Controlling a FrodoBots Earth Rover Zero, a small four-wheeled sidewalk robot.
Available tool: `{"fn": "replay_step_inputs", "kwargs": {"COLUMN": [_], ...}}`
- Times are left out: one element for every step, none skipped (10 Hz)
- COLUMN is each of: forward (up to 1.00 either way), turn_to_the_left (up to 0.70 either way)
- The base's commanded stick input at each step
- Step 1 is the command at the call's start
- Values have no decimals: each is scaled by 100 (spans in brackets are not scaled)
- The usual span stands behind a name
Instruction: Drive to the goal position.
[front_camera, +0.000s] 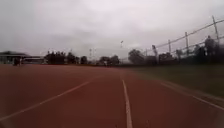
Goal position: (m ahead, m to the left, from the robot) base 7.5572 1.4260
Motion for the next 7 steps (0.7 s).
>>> {"fn": "replay_step_inputs", "kwargs": {"forward": [70, 70, 70, 70, 70, 70, 70], "turn_to_the_left": [0, 0, 0, 0, 0, 0, 0]}}
